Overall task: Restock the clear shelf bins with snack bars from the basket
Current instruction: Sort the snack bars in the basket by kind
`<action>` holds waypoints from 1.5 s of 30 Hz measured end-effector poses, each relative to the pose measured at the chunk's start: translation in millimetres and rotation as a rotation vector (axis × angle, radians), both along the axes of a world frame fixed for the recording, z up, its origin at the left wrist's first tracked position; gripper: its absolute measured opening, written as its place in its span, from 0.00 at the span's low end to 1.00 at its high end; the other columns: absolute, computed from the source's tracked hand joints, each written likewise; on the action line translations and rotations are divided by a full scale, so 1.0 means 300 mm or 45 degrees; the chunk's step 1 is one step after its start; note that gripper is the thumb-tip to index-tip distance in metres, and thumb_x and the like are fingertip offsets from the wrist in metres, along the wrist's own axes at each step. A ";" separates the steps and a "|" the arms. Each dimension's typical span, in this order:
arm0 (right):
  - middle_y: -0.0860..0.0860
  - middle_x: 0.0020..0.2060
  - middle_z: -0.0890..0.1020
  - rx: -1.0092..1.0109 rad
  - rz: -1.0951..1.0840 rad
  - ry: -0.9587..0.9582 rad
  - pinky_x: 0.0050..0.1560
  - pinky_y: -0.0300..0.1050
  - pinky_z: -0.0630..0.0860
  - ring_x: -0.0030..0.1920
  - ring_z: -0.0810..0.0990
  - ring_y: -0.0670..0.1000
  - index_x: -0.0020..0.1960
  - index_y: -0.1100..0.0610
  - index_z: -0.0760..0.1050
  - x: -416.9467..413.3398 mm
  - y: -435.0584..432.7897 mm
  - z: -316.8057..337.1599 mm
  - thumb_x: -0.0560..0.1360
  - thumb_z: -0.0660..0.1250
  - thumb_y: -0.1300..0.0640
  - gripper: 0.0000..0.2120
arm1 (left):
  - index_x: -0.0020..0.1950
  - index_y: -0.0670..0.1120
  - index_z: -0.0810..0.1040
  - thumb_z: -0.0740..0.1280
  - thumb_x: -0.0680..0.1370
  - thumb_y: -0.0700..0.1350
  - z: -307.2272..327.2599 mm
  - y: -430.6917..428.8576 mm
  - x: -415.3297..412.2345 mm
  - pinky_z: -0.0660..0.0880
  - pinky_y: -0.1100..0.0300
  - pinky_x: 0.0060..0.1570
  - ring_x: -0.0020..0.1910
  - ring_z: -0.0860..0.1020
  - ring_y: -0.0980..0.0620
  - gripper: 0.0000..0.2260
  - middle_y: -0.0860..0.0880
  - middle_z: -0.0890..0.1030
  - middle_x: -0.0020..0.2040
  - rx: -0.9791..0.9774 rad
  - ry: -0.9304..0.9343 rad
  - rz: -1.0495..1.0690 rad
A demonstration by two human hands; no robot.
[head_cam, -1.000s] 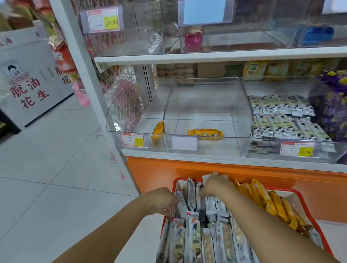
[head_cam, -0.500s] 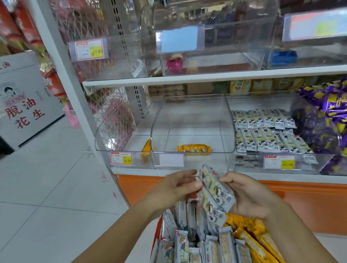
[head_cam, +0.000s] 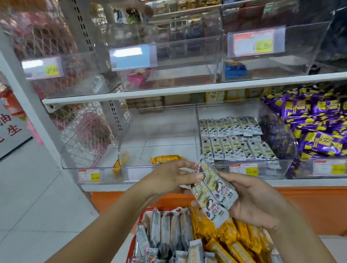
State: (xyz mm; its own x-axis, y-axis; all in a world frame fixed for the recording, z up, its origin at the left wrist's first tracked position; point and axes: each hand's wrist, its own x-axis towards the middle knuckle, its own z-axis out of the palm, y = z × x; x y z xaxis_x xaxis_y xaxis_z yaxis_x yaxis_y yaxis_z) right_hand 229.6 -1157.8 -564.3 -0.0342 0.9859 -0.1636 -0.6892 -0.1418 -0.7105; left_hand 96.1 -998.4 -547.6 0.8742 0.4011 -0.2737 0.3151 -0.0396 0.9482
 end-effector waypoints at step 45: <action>0.62 0.66 0.66 -1.041 -0.587 -2.226 0.56 0.56 0.73 0.62 0.71 0.64 0.71 0.58 0.60 0.488 0.213 -0.066 0.79 0.60 0.45 0.26 | 0.55 0.42 0.81 0.63 0.80 0.48 -0.012 0.089 0.341 0.70 0.61 0.41 0.46 0.78 0.47 0.13 0.45 0.83 0.50 1.225 0.331 0.305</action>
State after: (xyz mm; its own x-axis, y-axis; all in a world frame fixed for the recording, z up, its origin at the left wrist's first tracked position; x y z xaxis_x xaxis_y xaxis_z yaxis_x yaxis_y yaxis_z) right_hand 376.2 -1093.9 -583.9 0.8271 0.5579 -0.0677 0.4885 -0.7732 -0.4043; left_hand 198.4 -971.7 -551.1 0.7017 0.7072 0.0868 0.6060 -0.6564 0.4492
